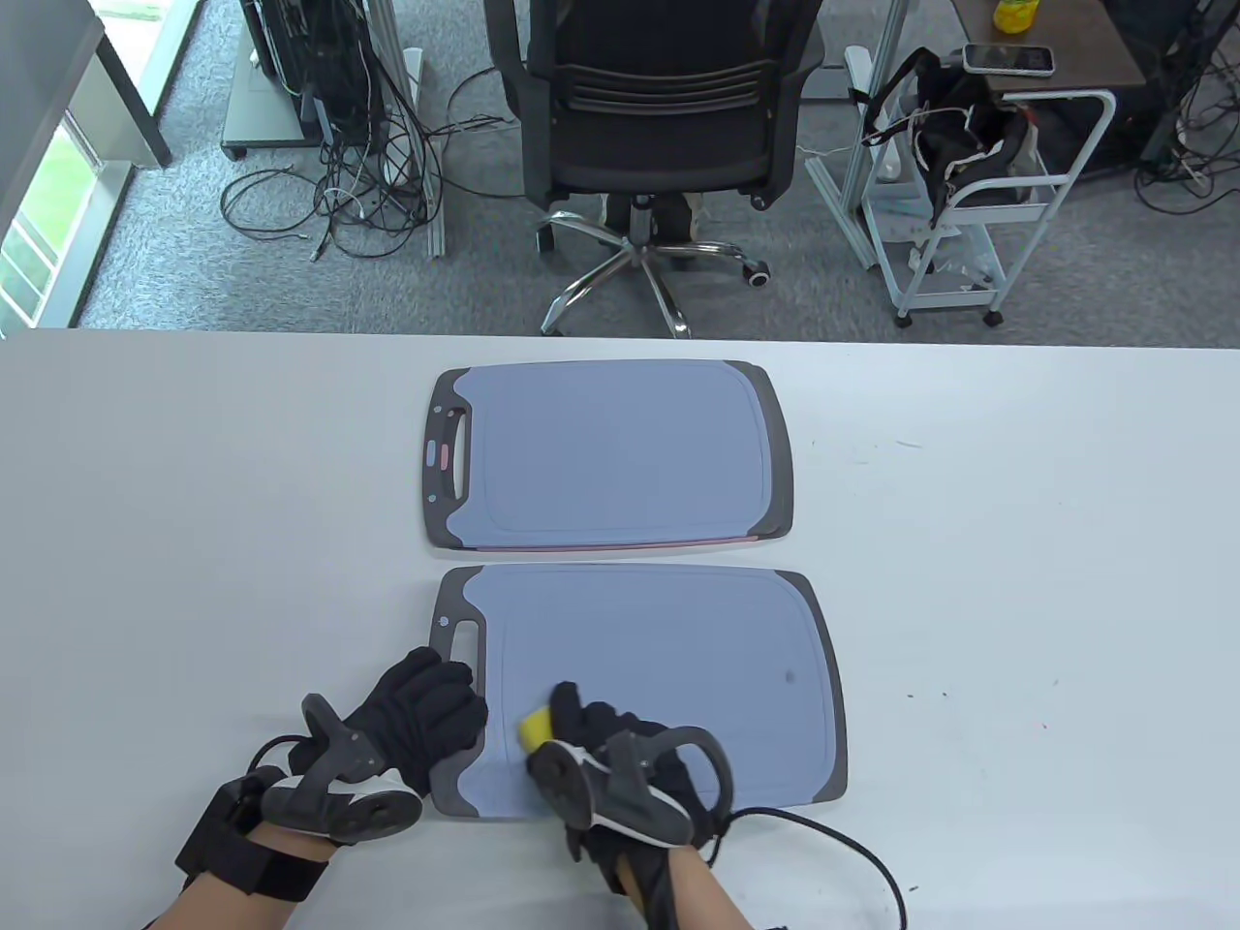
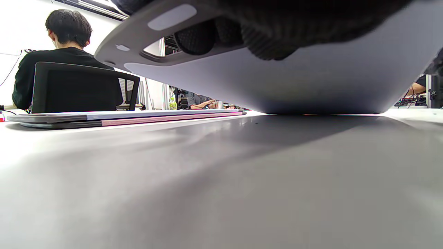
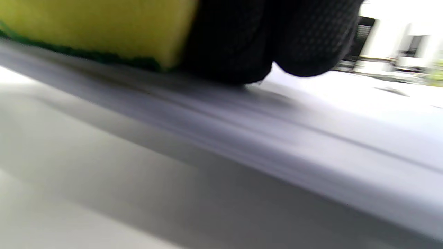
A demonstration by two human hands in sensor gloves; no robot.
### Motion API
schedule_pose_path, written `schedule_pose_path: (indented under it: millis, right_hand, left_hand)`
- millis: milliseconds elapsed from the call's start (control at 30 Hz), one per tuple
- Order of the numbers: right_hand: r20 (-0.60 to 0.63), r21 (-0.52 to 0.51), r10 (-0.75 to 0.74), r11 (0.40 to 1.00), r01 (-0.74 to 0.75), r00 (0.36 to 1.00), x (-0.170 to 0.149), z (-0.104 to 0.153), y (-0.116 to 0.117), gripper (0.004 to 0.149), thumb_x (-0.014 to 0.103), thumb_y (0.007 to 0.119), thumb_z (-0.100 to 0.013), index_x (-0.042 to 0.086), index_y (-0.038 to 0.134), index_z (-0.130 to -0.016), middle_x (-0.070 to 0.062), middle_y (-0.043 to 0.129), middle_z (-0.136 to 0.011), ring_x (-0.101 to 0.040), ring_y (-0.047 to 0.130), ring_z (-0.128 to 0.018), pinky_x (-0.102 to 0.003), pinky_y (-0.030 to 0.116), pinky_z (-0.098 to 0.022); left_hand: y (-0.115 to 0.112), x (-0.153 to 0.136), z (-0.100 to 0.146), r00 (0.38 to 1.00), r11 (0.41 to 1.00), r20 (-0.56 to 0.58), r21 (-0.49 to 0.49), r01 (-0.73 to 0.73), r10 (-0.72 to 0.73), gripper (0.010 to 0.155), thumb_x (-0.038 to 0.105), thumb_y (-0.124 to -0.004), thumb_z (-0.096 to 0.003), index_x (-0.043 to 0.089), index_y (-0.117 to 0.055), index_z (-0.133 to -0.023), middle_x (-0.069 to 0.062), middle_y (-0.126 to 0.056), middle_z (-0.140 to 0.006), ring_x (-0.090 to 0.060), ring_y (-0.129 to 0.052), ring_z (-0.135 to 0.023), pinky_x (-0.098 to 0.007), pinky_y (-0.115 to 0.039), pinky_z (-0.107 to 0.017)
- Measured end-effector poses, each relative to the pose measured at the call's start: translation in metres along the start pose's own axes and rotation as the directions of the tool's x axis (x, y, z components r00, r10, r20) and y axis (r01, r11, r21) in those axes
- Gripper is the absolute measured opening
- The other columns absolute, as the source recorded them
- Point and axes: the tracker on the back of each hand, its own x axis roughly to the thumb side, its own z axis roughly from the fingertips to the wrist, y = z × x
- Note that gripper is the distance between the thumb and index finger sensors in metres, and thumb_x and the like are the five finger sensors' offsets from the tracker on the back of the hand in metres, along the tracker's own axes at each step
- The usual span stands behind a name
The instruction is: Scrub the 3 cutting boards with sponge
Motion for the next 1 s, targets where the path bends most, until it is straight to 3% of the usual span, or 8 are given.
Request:
schedule_pose_path:
  millis: [167, 267, 400, 533, 667, 733, 867, 1000]
  right_hand:
    - [-0.460, 0.071, -0.059, 0.992, 0.103, 0.886, -0.134, 0.034, 0.027, 0.073, 0.057, 0.065, -0.051, 0.010, 0.059, -0.106, -0.010, 0.083, -0.071, -0.018, 0.090, -0.046, -0.044, 0.080, -0.042]
    - [-0.550, 0.095, -0.066, 0.985, 0.142, 0.832, -0.164, 0.045, 0.034, 0.074, 0.058, 0.064, -0.051, 0.009, 0.059, -0.106, -0.010, 0.084, -0.071, -0.018, 0.091, -0.045, -0.044, 0.080, -0.042]
    - [-0.392, 0.085, -0.020, 0.995, 0.058, 0.920, -0.129, 0.031, 0.025, 0.074, 0.057, 0.064, -0.051, 0.006, 0.059, -0.105, -0.011, 0.084, -0.069, -0.016, 0.091, -0.044, -0.042, 0.082, -0.041]
    - [-0.051, -0.002, -0.075, 0.997, 0.075, 0.996, -0.021, 0.010, 0.005, 0.074, 0.058, 0.066, -0.051, 0.008, 0.061, -0.105, -0.010, 0.085, -0.067, -0.015, 0.091, -0.042, -0.042, 0.082, -0.040]
    - [0.253, -0.045, -0.017, 0.999, 0.029, 0.967, 0.086, 0.004, -0.016, 0.076, 0.062, 0.064, -0.050, 0.009, 0.062, -0.105, -0.008, 0.086, -0.065, -0.011, 0.092, -0.040, -0.038, 0.085, -0.038]
    - [0.324, -0.074, -0.001, 0.997, 0.026, 0.946, 0.116, 0.004, -0.019, 0.077, 0.062, 0.064, -0.050, 0.006, 0.064, -0.103, -0.008, 0.086, -0.063, -0.010, 0.092, -0.039, -0.037, 0.085, -0.037]
    - [0.298, -0.129, 0.036, 0.992, 0.003, 0.954, 0.108, 0.006, -0.014, 0.078, 0.065, 0.062, -0.049, 0.009, 0.064, -0.103, -0.003, 0.086, -0.062, -0.008, 0.091, -0.037, -0.036, 0.085, -0.036]
    - [0.170, -0.098, 0.039, 0.995, -0.022, 0.985, 0.047, 0.017, 0.000, 0.078, 0.064, 0.061, -0.049, 0.009, 0.062, -0.104, -0.003, 0.085, -0.063, -0.009, 0.090, -0.038, -0.037, 0.084, -0.037]
  left_hand:
    - [0.000, 0.000, 0.000, 1.000, 1.000, -0.002, 0.000, -0.004, 0.004, 0.044, 0.038, -0.079, -0.0632, 0.029, -0.054, -0.098, 0.006, -0.068, -0.099, -0.024, -0.070, -0.104, -0.058, -0.053, -0.079]
    - [0.000, 0.000, 0.000, 1.000, 1.000, -0.002, 0.002, -0.001, 0.001, 0.044, 0.038, -0.079, -0.0632, 0.029, -0.054, -0.098, 0.006, -0.068, -0.099, -0.024, -0.070, -0.104, -0.058, -0.053, -0.079]
    - [0.000, 0.000, 0.000, 1.000, 1.000, 0.001, 0.000, -0.001, 0.001, 0.043, 0.037, -0.079, -0.0632, 0.028, -0.054, -0.098, 0.005, -0.068, -0.099, -0.025, -0.069, -0.104, -0.059, -0.053, -0.079]
    - [0.000, -0.001, 0.000, 1.000, 1.000, -0.005, -0.007, -0.005, 0.005, 0.043, 0.037, -0.079, -0.0631, 0.028, -0.054, -0.098, 0.005, -0.068, -0.099, -0.025, -0.069, -0.104, -0.059, -0.053, -0.079]
    - [-0.001, -0.003, -0.002, 1.000, 1.000, -0.025, -0.021, -0.006, 0.006, 0.042, 0.036, -0.079, -0.0636, 0.028, -0.055, -0.097, 0.005, -0.068, -0.098, -0.023, -0.069, -0.105, -0.058, -0.052, -0.079]
    - [-0.001, -0.002, -0.002, 1.000, 1.000, -0.026, -0.025, 0.004, -0.004, 0.042, 0.036, -0.079, -0.0634, 0.027, -0.054, -0.097, 0.005, -0.069, -0.097, -0.023, -0.070, -0.104, -0.058, -0.053, -0.079]
    - [-0.002, -0.003, -0.003, 0.999, 1.000, -0.043, -0.031, -0.002, 0.000, 0.042, 0.036, -0.079, -0.0635, 0.028, -0.054, -0.097, 0.006, -0.069, -0.097, -0.023, -0.069, -0.105, -0.058, -0.053, -0.079]
    - [-0.002, -0.003, -0.003, 0.999, 0.999, -0.044, -0.037, 0.004, -0.006, 0.042, 0.036, -0.078, -0.0635, 0.027, -0.054, -0.096, 0.006, -0.069, -0.097, -0.022, -0.069, -0.105, -0.057, -0.052, -0.079]
